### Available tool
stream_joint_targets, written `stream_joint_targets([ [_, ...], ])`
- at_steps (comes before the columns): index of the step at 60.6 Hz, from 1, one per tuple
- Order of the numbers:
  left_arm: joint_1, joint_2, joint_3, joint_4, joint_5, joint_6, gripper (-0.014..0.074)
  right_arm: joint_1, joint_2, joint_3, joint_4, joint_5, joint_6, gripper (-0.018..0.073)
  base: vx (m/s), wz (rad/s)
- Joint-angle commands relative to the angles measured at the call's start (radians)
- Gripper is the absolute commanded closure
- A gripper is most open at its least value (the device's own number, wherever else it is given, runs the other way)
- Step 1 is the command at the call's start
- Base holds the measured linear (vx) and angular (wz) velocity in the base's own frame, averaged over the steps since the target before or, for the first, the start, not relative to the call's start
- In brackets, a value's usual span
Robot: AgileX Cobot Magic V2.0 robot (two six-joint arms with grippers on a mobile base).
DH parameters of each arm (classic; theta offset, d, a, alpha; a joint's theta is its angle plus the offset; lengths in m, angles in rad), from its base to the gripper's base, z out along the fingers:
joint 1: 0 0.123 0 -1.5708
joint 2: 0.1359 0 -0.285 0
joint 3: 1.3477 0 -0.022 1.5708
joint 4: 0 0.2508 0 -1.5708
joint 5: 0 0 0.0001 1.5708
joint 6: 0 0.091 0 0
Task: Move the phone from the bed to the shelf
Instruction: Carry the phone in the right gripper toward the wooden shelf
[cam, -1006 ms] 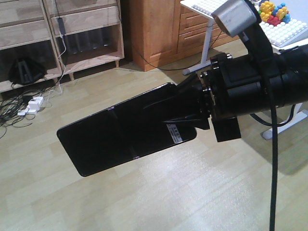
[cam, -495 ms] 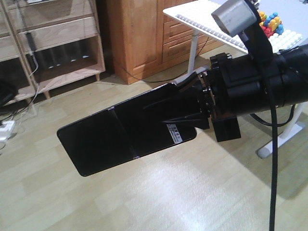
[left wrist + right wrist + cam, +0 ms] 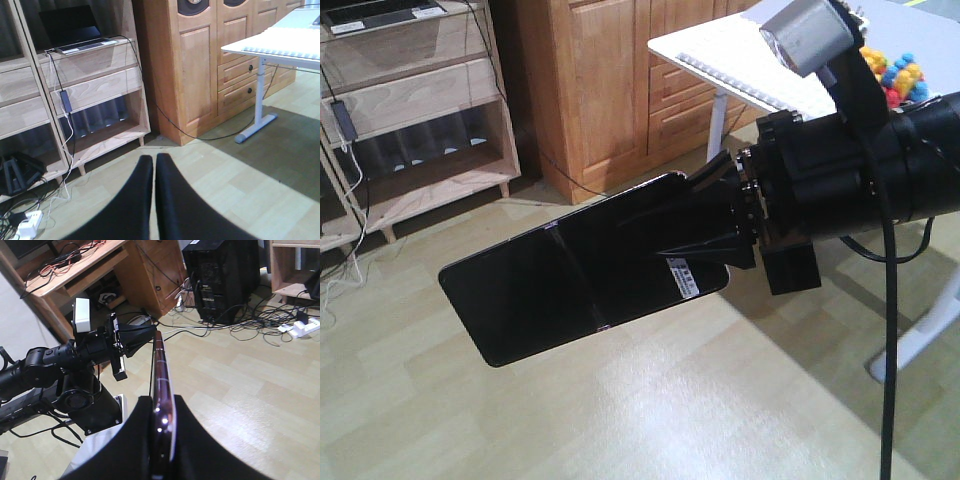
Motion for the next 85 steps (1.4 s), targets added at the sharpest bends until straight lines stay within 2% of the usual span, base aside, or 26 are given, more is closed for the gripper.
stream_joint_targets([
  [1, -0.004, -0.013, -0.021, -0.009, -0.072, -0.006, 0.0595, 0.000, -0.032, -0.027, 0.092, 0.063, -0.005, 0.0561, 0.40, 0.04],
  [85, -0.004, -0.013, -0.021, -0.009, -0.072, -0.006, 0.0595, 0.000, -0.032, -0.027, 0.093, 0.063, -0.005, 0.0561, 0.40, 0.14],
])
